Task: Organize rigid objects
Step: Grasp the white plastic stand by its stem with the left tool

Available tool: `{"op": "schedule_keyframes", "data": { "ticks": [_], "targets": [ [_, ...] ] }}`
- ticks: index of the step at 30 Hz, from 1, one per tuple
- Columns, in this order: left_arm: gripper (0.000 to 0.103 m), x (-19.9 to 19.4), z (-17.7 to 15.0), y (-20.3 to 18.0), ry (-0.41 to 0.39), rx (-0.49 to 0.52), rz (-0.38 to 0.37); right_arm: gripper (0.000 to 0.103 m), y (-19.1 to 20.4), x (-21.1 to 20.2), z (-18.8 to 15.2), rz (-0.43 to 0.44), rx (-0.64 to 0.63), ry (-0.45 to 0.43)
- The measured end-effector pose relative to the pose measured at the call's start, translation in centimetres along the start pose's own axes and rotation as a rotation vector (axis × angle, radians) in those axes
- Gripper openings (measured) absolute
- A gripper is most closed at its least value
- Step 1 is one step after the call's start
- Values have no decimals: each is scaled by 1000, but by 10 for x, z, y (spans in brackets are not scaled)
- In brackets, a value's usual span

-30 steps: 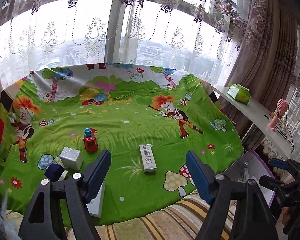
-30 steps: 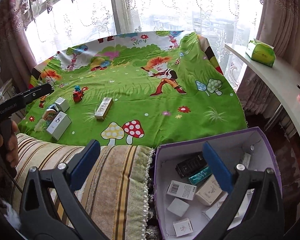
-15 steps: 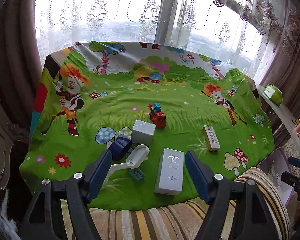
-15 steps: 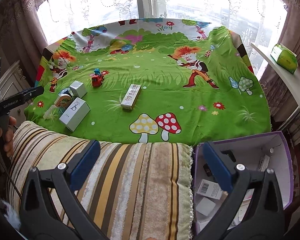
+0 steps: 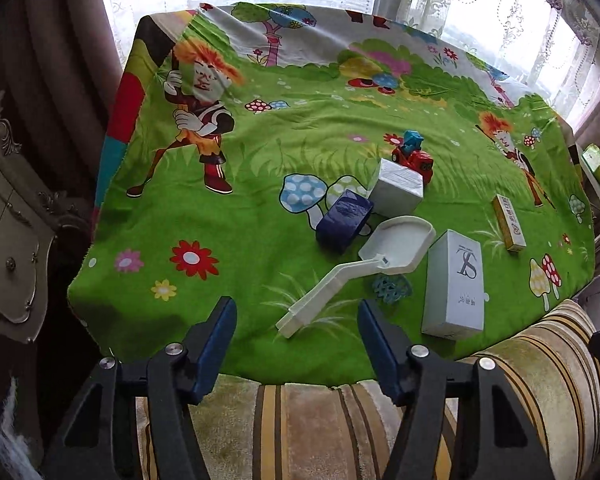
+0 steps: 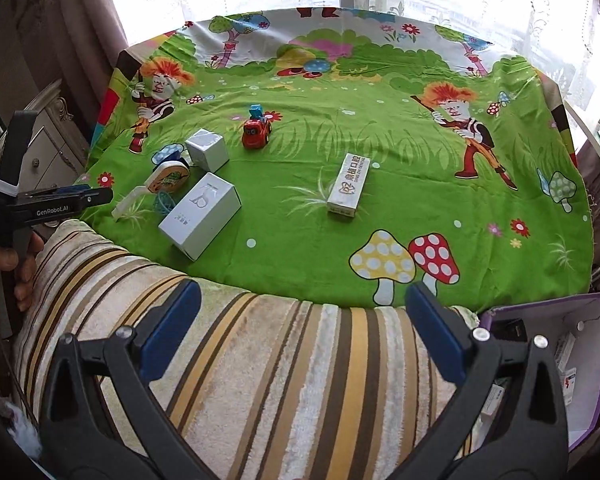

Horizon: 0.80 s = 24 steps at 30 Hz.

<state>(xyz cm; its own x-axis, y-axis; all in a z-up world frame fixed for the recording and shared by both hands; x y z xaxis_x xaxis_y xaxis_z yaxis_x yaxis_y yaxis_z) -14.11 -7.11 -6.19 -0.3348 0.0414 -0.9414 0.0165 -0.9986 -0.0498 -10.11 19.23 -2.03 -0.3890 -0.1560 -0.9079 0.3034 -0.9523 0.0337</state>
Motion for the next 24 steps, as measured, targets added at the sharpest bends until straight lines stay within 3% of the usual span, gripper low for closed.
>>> {"op": "schedule_keyframes", "data": {
  "ticks": [11, 17, 19, 21, 24],
  "targets": [
    [59, 30, 10, -17, 85, 163, 74, 103, 50, 30, 19, 21, -103, 64],
    [41, 47, 14, -19, 117, 193, 89, 103, 64, 44, 27, 24, -104, 92],
    [25, 49, 12, -20, 124, 201, 80, 103, 67, 50, 30, 24, -98, 108],
    [16, 48, 10, -22, 116, 208, 58, 103, 70, 55, 33, 28, -94, 116],
    [13, 42, 7, -22, 93, 206, 40, 102, 74, 60, 36, 28, -90, 121]
  ]
}}
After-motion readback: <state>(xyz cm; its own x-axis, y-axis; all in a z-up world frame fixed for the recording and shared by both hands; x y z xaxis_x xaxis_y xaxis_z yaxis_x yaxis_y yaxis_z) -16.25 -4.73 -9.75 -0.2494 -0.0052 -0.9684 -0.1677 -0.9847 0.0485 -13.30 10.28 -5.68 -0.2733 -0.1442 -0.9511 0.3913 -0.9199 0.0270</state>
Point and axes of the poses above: each gripper's, at about its wrist camera, not at the fingertips, and x roughly the way its jaws point, y to its left, z to its top, the point moved 6 cm from there along x, roughly the way its jaws point, and after that the axes turned 10 degrees about y, right-handed, at the moved point
